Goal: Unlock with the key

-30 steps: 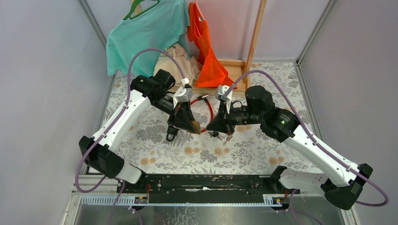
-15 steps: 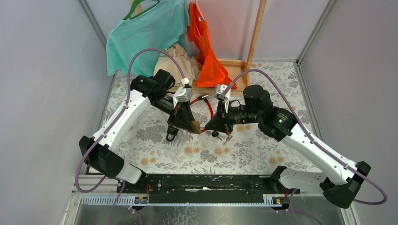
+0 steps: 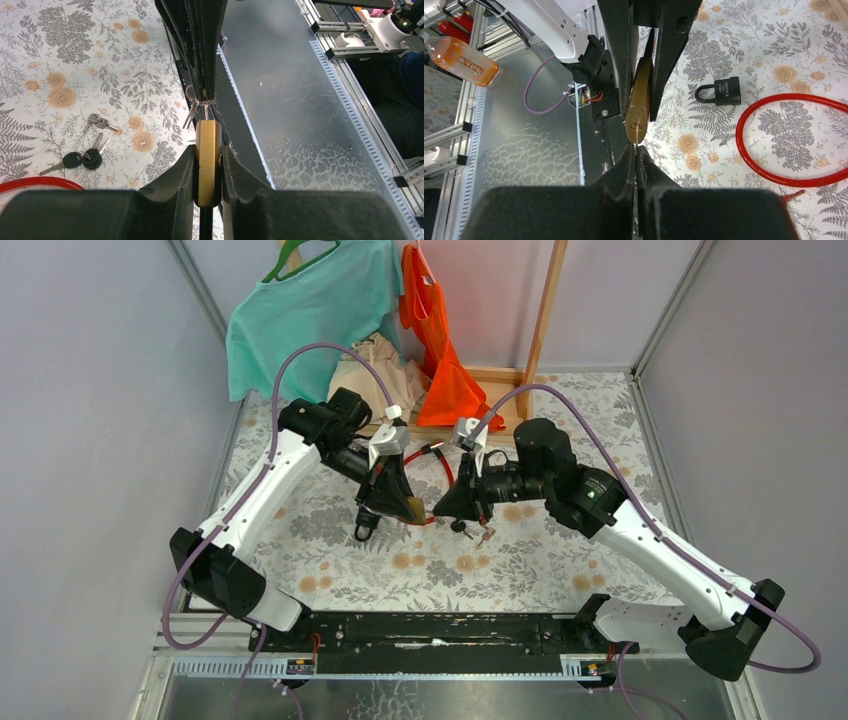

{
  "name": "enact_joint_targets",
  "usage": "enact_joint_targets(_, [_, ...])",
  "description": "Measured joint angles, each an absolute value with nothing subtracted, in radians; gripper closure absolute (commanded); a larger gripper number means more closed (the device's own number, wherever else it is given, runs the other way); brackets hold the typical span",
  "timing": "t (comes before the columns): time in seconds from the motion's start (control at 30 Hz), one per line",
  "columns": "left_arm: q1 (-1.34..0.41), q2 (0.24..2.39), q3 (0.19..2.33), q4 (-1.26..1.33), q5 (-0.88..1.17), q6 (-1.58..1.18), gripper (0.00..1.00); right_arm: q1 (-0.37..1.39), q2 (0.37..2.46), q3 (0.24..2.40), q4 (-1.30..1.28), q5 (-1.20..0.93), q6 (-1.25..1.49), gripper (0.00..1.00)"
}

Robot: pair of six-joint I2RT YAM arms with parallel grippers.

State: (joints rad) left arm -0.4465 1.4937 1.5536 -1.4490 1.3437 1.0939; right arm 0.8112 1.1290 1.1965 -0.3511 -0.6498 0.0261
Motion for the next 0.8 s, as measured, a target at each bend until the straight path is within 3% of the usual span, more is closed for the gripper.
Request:
enact_joint_targets(0.7, [-0.434, 1.55, 1.628, -1.518, 1.336, 1.06, 1.0, 0.818, 1.174, 1.171, -0.214, -0.645, 0.159, 1.0])
enact_joint_targets(0.8, [-0.432, 1.551, 1.637, -1.523, 1.329, 1.053, 1.0, 0.812, 1.168, 1.16, -0.196, -0.645, 0.182, 0.61])
